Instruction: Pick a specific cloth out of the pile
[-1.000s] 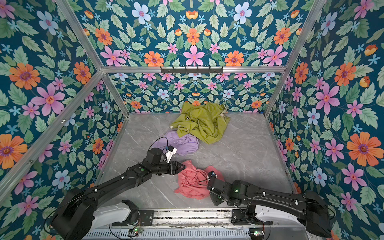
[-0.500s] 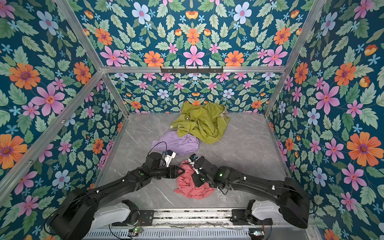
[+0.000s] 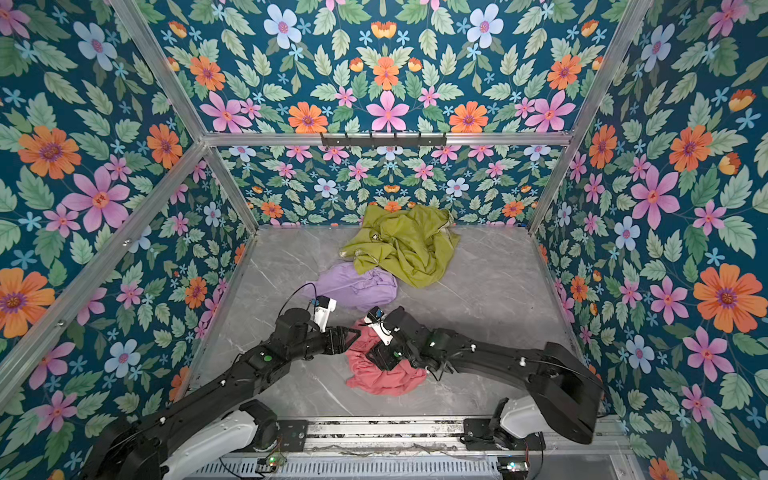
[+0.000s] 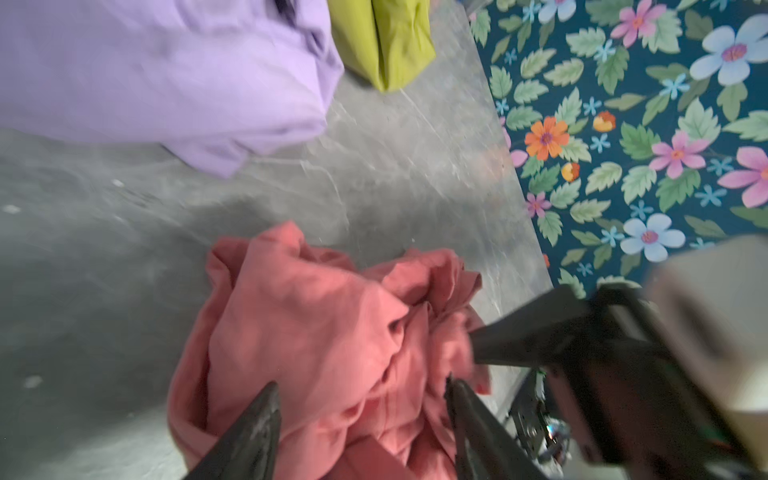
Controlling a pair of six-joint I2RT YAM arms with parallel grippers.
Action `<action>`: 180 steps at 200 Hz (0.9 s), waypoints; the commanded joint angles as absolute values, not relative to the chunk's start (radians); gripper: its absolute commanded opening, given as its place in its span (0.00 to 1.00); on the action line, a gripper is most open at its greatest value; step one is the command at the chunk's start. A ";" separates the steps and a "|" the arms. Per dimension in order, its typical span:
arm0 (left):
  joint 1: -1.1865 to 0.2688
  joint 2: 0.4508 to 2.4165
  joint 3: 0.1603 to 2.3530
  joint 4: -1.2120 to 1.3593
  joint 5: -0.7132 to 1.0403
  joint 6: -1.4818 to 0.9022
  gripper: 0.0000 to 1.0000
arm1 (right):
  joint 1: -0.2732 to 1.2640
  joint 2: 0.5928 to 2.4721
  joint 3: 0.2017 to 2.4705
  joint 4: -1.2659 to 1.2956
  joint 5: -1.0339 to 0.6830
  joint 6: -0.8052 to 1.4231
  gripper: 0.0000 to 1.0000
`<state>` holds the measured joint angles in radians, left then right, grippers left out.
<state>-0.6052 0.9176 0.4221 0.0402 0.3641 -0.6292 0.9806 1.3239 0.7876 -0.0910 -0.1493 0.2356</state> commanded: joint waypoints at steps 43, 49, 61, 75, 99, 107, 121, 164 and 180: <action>-0.601 0.740 0.406 0.031 -0.590 -0.495 0.89 | 0.945 0.967 0.597 -0.130 0.392 -0.011 0.99; -0.601 0.735 0.358 0.109 -0.680 -0.488 0.82 | 0.935 0.931 0.546 -0.045 0.441 -0.083 0.99; -0.601 0.730 0.263 0.299 -0.801 -0.395 0.78 | 0.867 0.871 0.456 0.107 0.451 -0.205 0.98; -0.590 0.730 0.178 0.521 -0.830 -0.143 0.75 | 0.717 0.828 0.427 0.121 0.456 -0.162 0.97; -0.374 0.836 0.131 0.642 -0.584 0.013 0.78 | 0.393 0.876 0.345 0.270 0.330 -0.105 0.93; -0.264 0.937 0.129 0.682 -0.457 0.004 0.75 | 0.296 0.942 0.291 0.426 0.244 -0.103 0.88; -0.142 1.108 0.158 0.788 -0.330 -0.028 0.72 | 0.216 1.090 0.282 0.592 0.245 -0.098 0.89; -0.082 1.452 0.339 0.948 -0.216 0.023 0.73 | 0.104 1.400 0.334 0.864 0.234 -0.031 0.92; -0.044 1.519 0.354 1.008 -0.149 0.002 0.71 | 0.043 1.373 0.294 0.861 0.101 0.007 0.98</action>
<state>-0.0803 1.4425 0.3328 0.8444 -0.2829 -0.0109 0.1055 1.3766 0.3271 0.6998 0.2604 -0.0521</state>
